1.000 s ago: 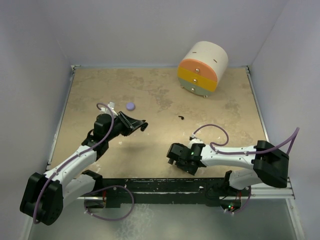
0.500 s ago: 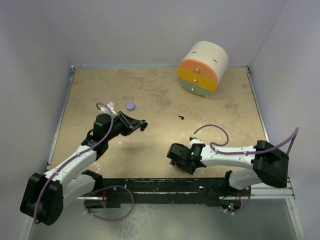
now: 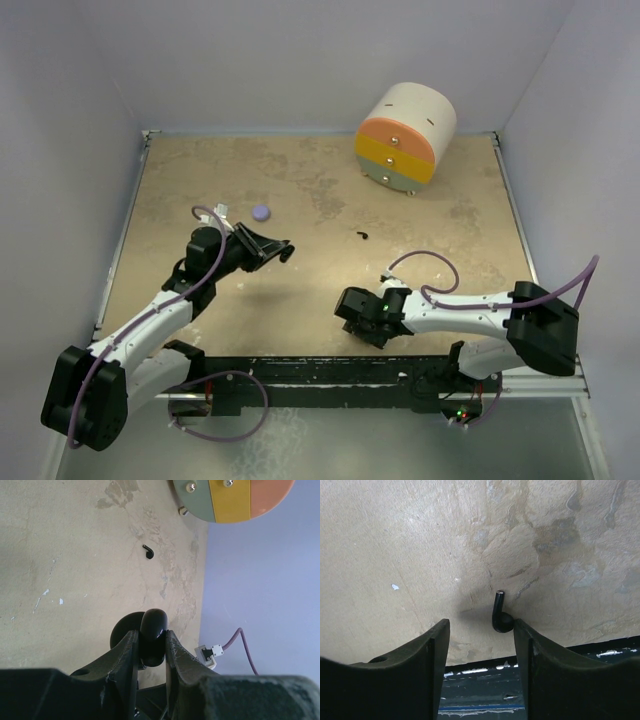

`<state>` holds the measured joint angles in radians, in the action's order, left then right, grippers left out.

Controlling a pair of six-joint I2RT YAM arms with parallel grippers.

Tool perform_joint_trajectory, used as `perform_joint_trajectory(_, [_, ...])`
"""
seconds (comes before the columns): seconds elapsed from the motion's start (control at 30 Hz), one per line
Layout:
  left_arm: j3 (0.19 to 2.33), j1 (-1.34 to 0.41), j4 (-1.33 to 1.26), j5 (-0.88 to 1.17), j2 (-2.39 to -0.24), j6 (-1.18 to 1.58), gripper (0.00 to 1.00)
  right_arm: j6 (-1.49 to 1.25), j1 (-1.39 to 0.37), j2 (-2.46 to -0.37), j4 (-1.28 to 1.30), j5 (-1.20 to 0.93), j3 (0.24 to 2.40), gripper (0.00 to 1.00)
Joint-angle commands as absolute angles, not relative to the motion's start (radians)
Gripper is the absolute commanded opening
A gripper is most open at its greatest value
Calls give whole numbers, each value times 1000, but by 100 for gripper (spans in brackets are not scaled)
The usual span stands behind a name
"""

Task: Insert the wireless bluetooth earbuds into the charging case
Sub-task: Pick up the earbud from the center of the board.

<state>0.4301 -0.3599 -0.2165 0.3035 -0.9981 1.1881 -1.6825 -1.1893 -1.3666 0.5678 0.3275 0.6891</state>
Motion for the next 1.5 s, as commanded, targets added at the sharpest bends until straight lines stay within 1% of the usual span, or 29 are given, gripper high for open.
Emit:
perform_joint_trajectory(0.0, [465,-349,-226,322,-980,1164,0,-1742,-1186,-1371,579,343,659,56])
perform_joint_trajectory(0.2, [529,-346,-122,335,-984,1117,0,-1790,-1187,-1368,553,333,629,56])
perform_joint_trajectory(0.4, [551,-344,-121,353,-1005,1117,0,-1815,-1184,-1385,559,337,634,54])
perform_joint_trajectory(0.57, [576,-345,-106,373,-1024,1099,0,-1840,-1183,-1386,551,333,624,51])
perform_joint_trajectory(0.63, [581,-344,-103,376,-1028,1091,0,-1841,-1183,-1385,539,334,616,47])
perform_joint_trajectory(0.7, [578,-344,-105,377,-1029,1087,0,-1832,-1179,-1394,530,345,619,46])
perform_joint_trajectory(1.0, [555,-339,-118,382,-1013,1099,0,-1803,-1131,-1417,539,384,643,52])
perform_joint_trajectory(1.3, [552,-335,-114,385,-1011,1095,0,-1770,-1105,-1401,531,412,644,53])
perform_joint_trajectory(1.47, [548,-335,-120,381,-1004,1103,0,-1690,-1051,-1412,491,432,644,53])
